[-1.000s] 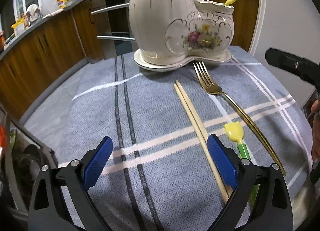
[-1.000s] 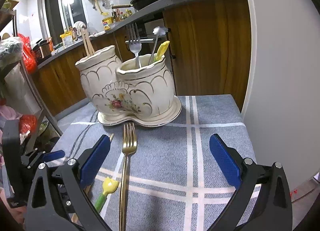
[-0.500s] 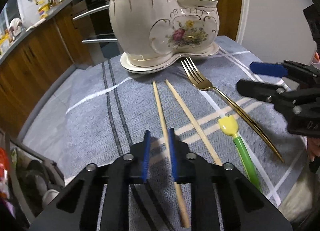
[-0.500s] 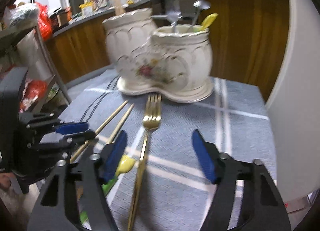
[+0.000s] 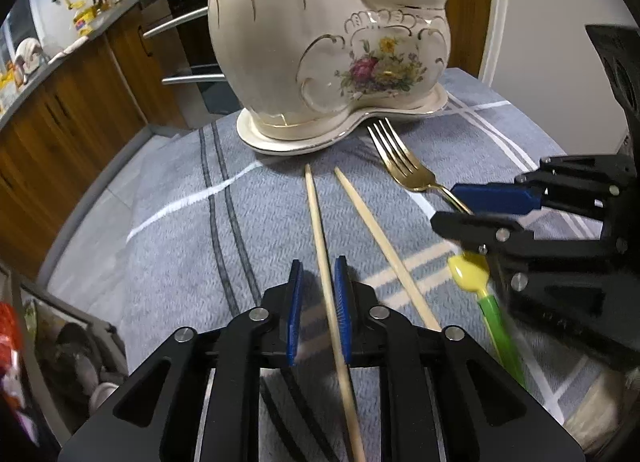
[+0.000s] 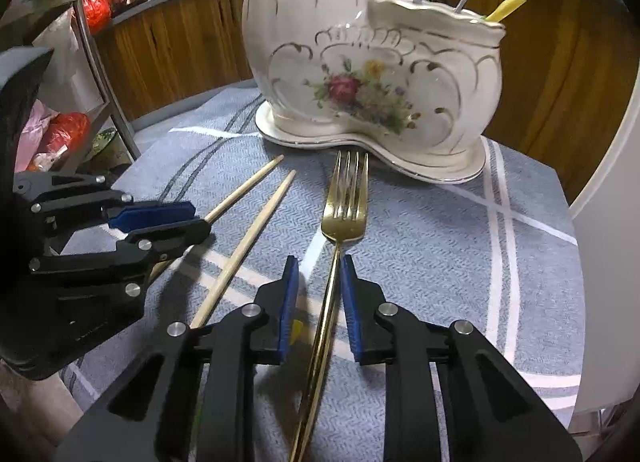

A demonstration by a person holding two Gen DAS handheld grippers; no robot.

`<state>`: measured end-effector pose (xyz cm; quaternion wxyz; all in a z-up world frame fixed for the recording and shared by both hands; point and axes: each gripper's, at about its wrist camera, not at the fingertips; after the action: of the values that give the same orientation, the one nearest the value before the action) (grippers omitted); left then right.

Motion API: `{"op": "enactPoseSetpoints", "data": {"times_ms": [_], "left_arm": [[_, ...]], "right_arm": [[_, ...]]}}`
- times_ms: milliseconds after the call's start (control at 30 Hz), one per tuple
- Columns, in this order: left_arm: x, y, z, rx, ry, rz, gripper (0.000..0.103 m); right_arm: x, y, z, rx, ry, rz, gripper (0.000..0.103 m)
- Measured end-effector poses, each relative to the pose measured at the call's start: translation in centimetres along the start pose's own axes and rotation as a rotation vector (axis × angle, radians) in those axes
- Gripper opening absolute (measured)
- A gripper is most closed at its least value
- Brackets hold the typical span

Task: Organize utensils
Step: 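Close the left gripper on a chopstick while the right closes on the gold fork, then insert the chopstick into the tall pot while the right inserts the gold fork into the small pot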

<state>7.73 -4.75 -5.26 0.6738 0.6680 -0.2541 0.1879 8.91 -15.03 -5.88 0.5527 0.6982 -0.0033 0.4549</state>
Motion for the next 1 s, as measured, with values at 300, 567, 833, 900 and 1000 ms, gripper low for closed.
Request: {"op": "enactPoseSetpoints", "data": {"times_ms": [300,567,833,900,1000], "left_arm": [[0.3,-0.2,0.0,-0.023,-0.009,-0.016,0.009],[-0.8,1.2,-1.1,-0.048,0.002,0.016,0.005],[-1.3,5.8,-2.1,-0.123,0.039,0.171,0.005],[-1.4,6.9,-2.3,-0.146,0.051,0.217,0.005],[-1.3,8.3,-2.9,-0.176,0.071,0.283,0.005]], "right_arm": [[0.4,-0.3,0.6,0.037,-0.033,-0.002,0.006],[-1.0,2.1,0.5,0.063,0.001,0.050,0.005],[-0.9,6.9,2.3,0.090,-0.071,0.245,0.005],[-0.6,7.8,2.4,0.086,-0.078,0.292,0.005],[-0.3,9.1,2.1,0.061,-0.078,0.367,0.005]]}}
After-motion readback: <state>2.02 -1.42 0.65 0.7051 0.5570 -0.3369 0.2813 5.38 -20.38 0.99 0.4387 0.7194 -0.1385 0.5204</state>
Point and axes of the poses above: each gripper's, at about its wrist camera, not at the fingertips, and y roughly against the way its jaws point, z to its right, x to its top, and after that the axes turned 8 degrees about y, right-handed
